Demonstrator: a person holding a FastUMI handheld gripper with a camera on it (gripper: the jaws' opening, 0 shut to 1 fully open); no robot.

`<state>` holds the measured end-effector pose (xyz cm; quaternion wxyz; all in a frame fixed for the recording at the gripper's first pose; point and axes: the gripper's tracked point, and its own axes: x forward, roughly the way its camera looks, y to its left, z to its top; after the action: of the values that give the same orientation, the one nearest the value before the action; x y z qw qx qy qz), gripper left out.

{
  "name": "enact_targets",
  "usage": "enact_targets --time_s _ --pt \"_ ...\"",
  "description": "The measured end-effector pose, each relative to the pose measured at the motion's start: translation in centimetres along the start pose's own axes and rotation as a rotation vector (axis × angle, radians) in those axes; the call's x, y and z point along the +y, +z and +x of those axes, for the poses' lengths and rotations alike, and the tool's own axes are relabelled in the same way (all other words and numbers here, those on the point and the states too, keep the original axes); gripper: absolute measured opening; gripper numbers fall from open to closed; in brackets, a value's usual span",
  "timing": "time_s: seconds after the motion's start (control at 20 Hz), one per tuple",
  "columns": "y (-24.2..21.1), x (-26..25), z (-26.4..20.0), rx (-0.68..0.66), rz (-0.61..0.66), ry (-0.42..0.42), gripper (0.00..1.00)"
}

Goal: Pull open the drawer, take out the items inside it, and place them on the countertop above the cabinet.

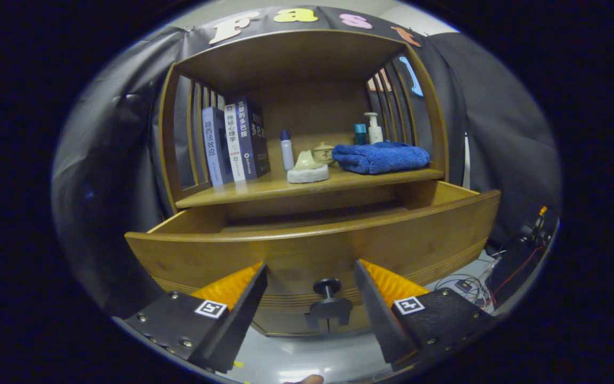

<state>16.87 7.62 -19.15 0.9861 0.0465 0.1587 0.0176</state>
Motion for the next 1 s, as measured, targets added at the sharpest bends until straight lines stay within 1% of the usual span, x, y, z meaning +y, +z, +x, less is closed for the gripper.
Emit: enact_targets --time_s 0.5,1.0 --pt "0.4 0.1 2.4 0.007 0.035 -0.016 0.98" --pt "1.2 0.5 5.9 0.017 0.019 -0.035 0.98"
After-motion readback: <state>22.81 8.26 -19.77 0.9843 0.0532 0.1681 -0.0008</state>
